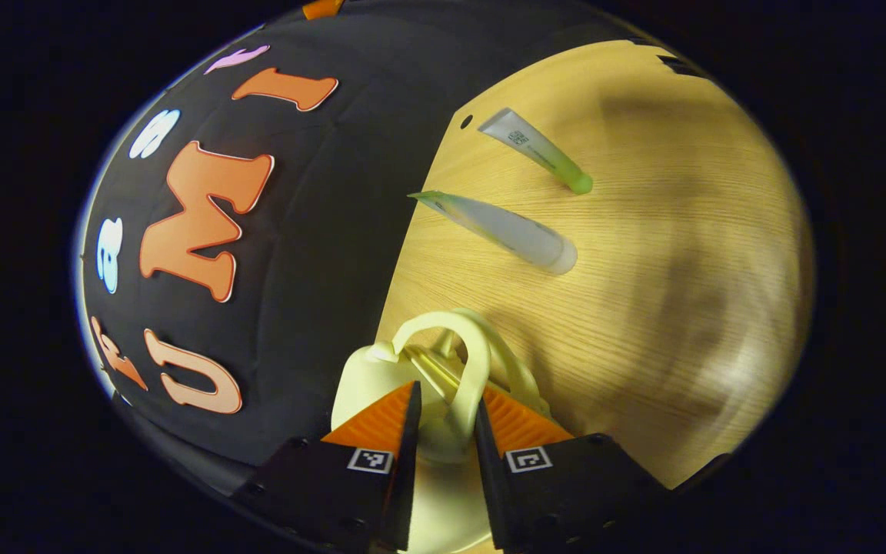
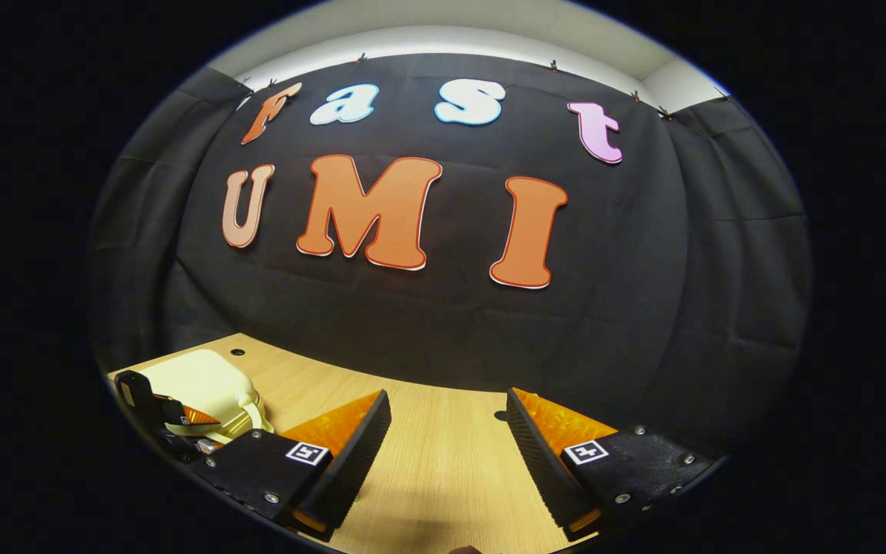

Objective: First open the suitcase, pack the skin care products into it, and then close the suitcase.

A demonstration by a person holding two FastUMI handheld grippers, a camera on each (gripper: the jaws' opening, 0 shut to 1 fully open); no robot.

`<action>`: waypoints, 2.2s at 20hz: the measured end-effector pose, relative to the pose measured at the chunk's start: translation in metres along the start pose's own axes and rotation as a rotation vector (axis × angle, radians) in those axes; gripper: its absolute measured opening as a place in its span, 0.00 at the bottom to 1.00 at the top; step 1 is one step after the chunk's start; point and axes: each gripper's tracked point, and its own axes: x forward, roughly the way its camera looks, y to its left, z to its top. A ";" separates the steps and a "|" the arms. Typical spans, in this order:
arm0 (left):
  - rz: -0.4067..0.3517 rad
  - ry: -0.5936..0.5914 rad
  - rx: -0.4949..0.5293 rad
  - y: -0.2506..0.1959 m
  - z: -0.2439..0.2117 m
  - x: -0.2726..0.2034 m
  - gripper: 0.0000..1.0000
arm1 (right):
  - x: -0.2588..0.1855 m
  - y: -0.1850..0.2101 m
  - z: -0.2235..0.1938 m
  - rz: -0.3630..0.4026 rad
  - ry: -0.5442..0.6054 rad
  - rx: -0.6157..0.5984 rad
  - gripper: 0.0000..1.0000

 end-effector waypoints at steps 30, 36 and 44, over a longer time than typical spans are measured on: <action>0.506 0.092 -1.081 0.266 -0.313 -0.125 0.04 | 0.031 0.153 0.005 0.194 0.094 -0.012 0.95; 0.452 0.236 -1.105 0.236 -0.419 -0.102 0.04 | 0.029 0.189 0.000 0.184 0.134 0.011 0.95; 0.255 0.472 -1.078 0.156 -0.493 -0.048 0.12 | 0.016 0.223 -0.003 0.155 0.193 0.055 0.95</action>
